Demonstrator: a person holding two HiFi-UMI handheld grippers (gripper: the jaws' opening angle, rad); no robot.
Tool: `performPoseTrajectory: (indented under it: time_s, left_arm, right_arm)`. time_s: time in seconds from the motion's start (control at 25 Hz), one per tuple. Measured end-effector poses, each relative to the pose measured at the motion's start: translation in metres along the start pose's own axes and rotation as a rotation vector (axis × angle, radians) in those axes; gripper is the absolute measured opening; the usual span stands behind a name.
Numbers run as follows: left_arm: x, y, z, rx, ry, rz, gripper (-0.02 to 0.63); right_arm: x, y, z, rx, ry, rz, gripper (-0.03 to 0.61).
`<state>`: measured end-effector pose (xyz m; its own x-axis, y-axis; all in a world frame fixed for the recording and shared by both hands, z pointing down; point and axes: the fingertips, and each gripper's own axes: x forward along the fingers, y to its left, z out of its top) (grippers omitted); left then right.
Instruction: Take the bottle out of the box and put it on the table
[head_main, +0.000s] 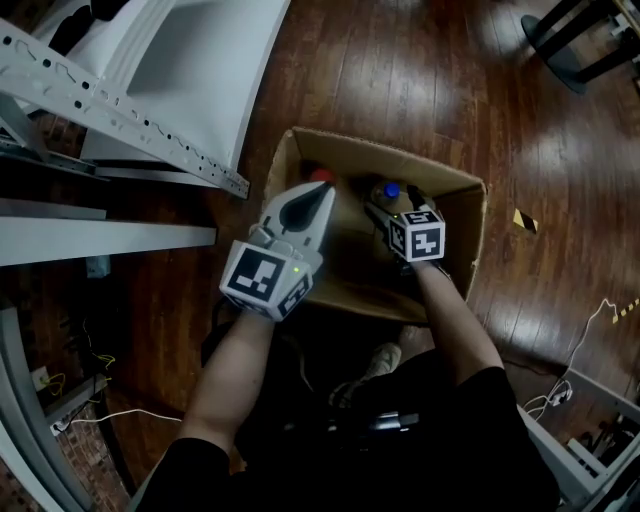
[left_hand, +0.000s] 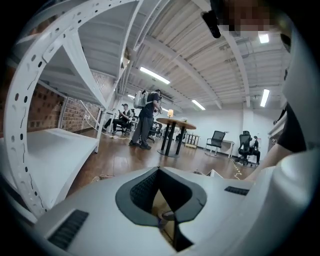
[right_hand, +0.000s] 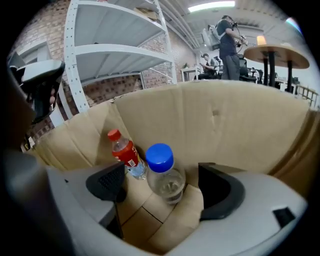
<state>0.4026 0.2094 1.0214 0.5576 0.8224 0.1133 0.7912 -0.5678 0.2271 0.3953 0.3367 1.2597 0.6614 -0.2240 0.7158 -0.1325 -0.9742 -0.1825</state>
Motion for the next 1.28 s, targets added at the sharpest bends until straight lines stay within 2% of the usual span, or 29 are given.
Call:
performPoseTrajectory:
  time_s: [0.12,0.4,0.52,0.68,0.76,0.88,0.92,1.04,1.16,1.2,1.28]
  left_arm:
    - [0.001,0.005,-0.011,0.010,0.034,0.003,-0.006]
    - [0.002,0.010,-0.014,-0.068,0.020,-0.011,-0.006]
    - [0.003,0.010,-0.018,-0.014,0.030,-0.020,-0.006]
    - [0.001,0.006,-0.023,0.066,0.049,-0.014,-0.006]
    - [0.000,0.001,-0.023,0.042,0.041,-0.035,-0.006]
    - [-0.003,-0.002,-0.022,0.005,0.025,-0.067,-0.006]
    - [-0.004,-0.002,-0.022,0.004,0.025,-0.069,-0.006]
    - [-0.006,-0.002,-0.023,-0.002,0.030,-0.068,-0.006]
    - [-0.007,-0.008,-0.025,-0.044,0.047,-0.093,-0.006]
    - [-0.006,-0.010,-0.025,-0.045,0.048,-0.098,-0.006]
    - [-0.003,-0.014,-0.023,0.012,0.031,-0.095,-0.006]
  right_arm:
    - [0.015,0.000,0.002,0.023,-0.030,0.004,0.469]
    - [0.048,-0.003,-0.016,0.016,-0.007,0.010,0.469]
    - [0.057,-0.003,-0.026,0.019,0.008,0.003,0.439]
    - [0.063,-0.009,-0.032,0.021,0.001,-0.011,0.437]
    - [0.065,-0.015,-0.031,0.036,-0.020,-0.027,0.397]
    - [0.070,-0.016,-0.028,0.065,-0.037,-0.028,0.392]
    - [0.070,-0.015,-0.027,0.068,-0.042,-0.030,0.347]
    - [0.068,-0.017,-0.027,0.055,-0.035,-0.046,0.328]
    - [0.065,-0.016,-0.030,0.069,-0.006,-0.049,0.319]
    - [0.063,-0.014,-0.031,0.073,0.005,-0.047,0.319]
    - [0.059,-0.010,-0.033,0.050,0.017,-0.051,0.319]
